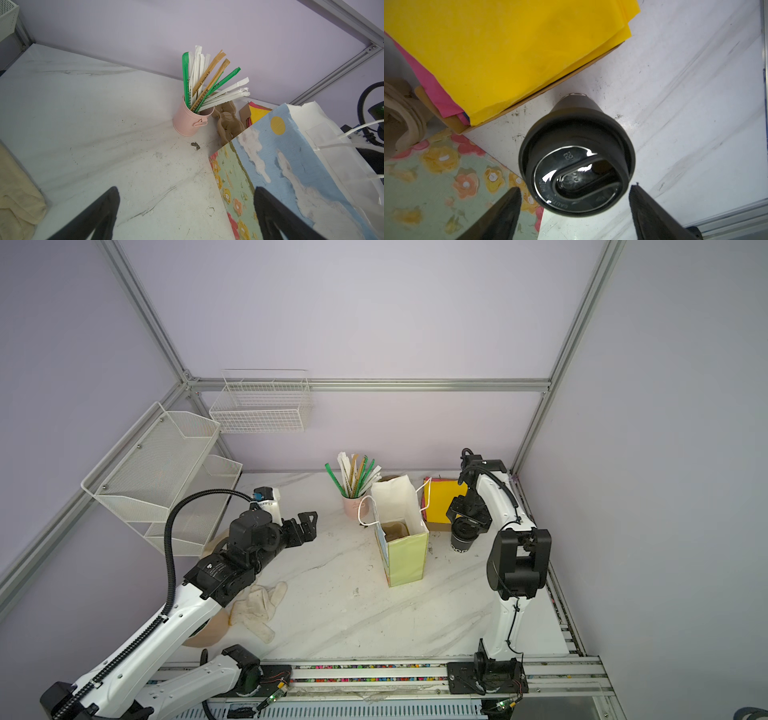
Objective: Pack the takeout coffee
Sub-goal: 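Lower the right gripper over the coffee cup lid and close on it, then lift the coffee cup with the right gripper and carry it toward the bag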
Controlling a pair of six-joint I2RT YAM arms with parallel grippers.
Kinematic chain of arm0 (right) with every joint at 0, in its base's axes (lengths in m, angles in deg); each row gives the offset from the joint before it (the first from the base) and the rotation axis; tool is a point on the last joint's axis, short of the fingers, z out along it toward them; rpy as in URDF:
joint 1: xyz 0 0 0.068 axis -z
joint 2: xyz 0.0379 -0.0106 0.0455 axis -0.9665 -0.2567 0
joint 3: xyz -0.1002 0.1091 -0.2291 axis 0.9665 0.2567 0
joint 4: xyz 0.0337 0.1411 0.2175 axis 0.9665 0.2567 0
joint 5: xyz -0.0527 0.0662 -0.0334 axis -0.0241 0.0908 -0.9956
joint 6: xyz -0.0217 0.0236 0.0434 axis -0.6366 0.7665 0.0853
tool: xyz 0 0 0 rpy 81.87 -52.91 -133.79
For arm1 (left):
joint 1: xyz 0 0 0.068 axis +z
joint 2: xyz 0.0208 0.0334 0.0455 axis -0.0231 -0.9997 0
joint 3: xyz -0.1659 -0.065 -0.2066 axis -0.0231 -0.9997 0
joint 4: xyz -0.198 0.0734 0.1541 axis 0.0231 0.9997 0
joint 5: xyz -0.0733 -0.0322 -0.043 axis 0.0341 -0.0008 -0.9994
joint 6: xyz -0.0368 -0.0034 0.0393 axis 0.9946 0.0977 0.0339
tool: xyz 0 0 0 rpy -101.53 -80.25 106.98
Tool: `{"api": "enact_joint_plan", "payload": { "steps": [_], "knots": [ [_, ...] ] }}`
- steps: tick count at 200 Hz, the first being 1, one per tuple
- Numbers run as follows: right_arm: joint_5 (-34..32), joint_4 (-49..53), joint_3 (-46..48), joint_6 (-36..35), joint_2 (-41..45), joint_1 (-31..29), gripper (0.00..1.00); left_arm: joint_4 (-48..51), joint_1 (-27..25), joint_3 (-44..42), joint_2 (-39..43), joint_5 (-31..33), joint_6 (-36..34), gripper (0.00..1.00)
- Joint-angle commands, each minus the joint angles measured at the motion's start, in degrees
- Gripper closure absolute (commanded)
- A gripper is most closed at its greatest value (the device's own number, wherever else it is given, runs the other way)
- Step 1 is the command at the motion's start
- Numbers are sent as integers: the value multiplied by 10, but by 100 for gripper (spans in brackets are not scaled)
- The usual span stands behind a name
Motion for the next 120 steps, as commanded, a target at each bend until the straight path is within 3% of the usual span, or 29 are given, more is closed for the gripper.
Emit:
{"api": "enact_joint_plan", "payload": {
  "steps": [1, 42, 120],
  "knots": [
    [-13, 4, 13, -7, 4, -3, 16, -7, 4, 2, 2, -10, 7, 0],
    [-9, 0, 14, -10, 1, -3, 21, -6, 7, 2, -1, -11, 7, 0],
    [-7, -3, 19, -16, 5, -3, 21, -4, 13, 5, -9, -19, 7, 0]
  ]
}}
